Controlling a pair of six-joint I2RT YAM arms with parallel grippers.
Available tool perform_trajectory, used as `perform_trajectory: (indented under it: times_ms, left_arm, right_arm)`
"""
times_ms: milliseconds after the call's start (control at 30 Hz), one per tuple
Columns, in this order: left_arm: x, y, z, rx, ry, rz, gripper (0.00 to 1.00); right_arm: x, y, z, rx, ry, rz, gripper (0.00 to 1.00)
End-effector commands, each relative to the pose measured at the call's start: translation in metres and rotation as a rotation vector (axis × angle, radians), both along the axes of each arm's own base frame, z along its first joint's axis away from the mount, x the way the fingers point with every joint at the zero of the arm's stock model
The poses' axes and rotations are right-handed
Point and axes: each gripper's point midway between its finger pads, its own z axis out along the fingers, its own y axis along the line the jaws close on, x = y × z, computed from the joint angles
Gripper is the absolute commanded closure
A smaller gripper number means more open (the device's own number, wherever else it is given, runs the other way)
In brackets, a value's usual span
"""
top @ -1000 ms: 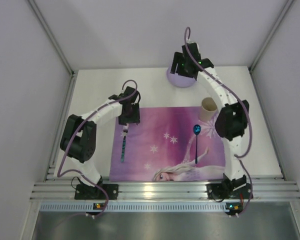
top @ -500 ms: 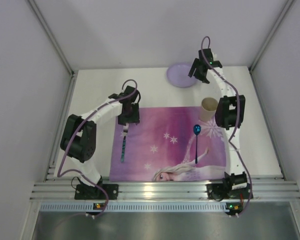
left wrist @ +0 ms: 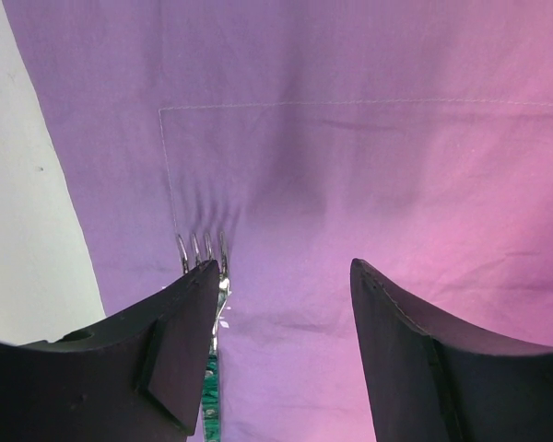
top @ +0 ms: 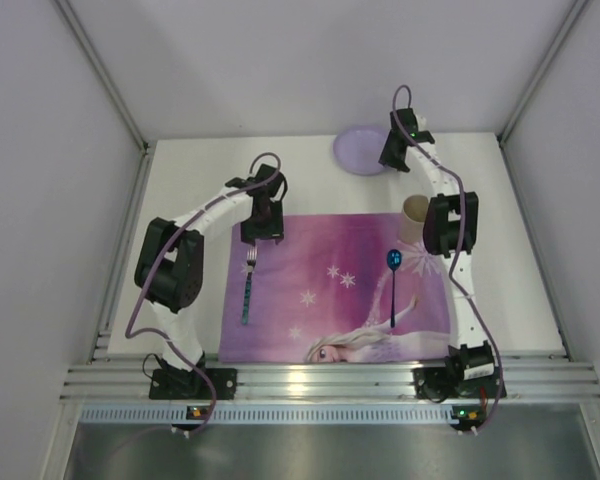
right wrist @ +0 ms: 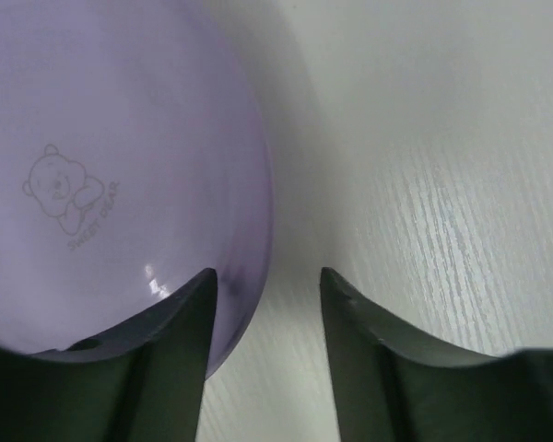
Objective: Set the dinner table for one person
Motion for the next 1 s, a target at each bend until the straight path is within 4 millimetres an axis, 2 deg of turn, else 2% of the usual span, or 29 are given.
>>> perform_trajectory:
  times_ms: [0, 167, 233, 300, 333, 400, 433, 500, 533, 567, 600, 633, 700, 733, 767, 800, 833, 900, 933, 967]
  left_arm:
    - [0.009, -0.002, 0.011, 0.011, -0.013, 0.013, 0.36]
    - [0.013, -0.005, 0.012, 0.008, -0.007, 0.018, 0.36]
    - [0.014, -0.005, 0.012, 0.011, -0.004, 0.02, 0.36]
    - [0.015, -0.005, 0.014, 0.01, -0.01, 0.019, 0.36]
    - [0.014, -0.005, 0.014, 0.011, -0.007, 0.019, 0.36]
    - [0.014, -0.004, 0.016, 0.012, -0.014, 0.018, 0.36]
    - [0.014, -0.004, 0.017, 0.011, -0.017, 0.017, 0.36]
    - [0.014, -0.003, 0.02, 0.006, -0.03, 0.013, 0.36]
    - [0.014, -0.003, 0.021, 0.005, -0.036, 0.008, 0.36]
    - [0.013, -0.002, 0.022, 0.009, -0.039, 0.008, 0.36]
    - [0.014, -0.002, 0.026, 0.006, -0.055, 0.004, 0.36]
    - [0.012, 0.0, 0.025, 0.009, -0.054, 0.004, 0.36]
    - [0.014, 0.0, 0.033, 0.006, -0.084, -0.001, 0.36]
    - [0.014, 0.001, 0.034, 0.006, -0.092, -0.001, 0.35]
    - [0.016, 0.003, 0.041, 0.009, -0.113, -0.001, 0.35]
    - [0.017, 0.004, 0.045, 0.012, -0.126, -0.004, 0.35]
    - [0.019, 0.007, 0.054, 0.023, -0.155, -0.003, 0.35]
    - [0.021, 0.013, 0.065, 0.038, -0.191, 0.01, 0.35]
    - [0.023, 0.017, 0.071, 0.046, -0.212, 0.021, 0.35]
    - [0.022, 0.022, 0.082, 0.047, -0.243, 0.039, 0.34]
  right_arm:
    - [0.015, -0.003, 0.012, -0.005, -0.061, -0.012, 0.56]
    - [0.017, 0.001, 0.002, 0.015, -0.058, -0.011, 0.89]
    - [0.02, -0.001, 0.009, 0.015, -0.072, -0.014, 0.97]
    - [0.021, -0.01, 0.019, 0.001, -0.087, -0.031, 1.0]
    - [0.024, -0.015, 0.037, -0.004, -0.121, -0.044, 1.0]
    - [0.028, -0.026, 0.061, -0.013, -0.162, -0.075, 1.0]
    - [0.031, -0.032, 0.087, -0.005, -0.21, -0.089, 1.0]
    - [0.036, -0.035, 0.119, 0.017, -0.282, -0.099, 1.0]
    - [0.034, -0.035, 0.15, 0.039, -0.335, -0.095, 1.0]
    - [0.035, -0.034, 0.168, 0.06, -0.373, -0.089, 1.0]
    - [0.033, -0.024, 0.182, 0.107, -0.396, -0.058, 1.0]
    - [0.028, -0.017, 0.202, 0.137, -0.422, -0.032, 1.0]
    - [0.011, -0.001, 0.217, 0.183, -0.413, 0.02, 1.0]
    - [0.001, 0.013, 0.219, 0.189, -0.398, 0.045, 1.0]
    - [-0.008, 0.021, 0.22, 0.192, -0.386, 0.069, 1.0]
    - [-0.027, 0.028, 0.217, 0.188, -0.353, 0.1, 1.0]
    - [-0.039, 0.046, 0.217, 0.19, -0.346, 0.142, 1.0]
    - [-0.064, 0.064, 0.212, 0.2, -0.318, 0.19, 1.0]
    - [-0.09, 0.082, 0.202, 0.207, -0.282, 0.234, 1.0]
    - [-0.105, 0.094, 0.195, 0.214, -0.259, 0.276, 1.0]
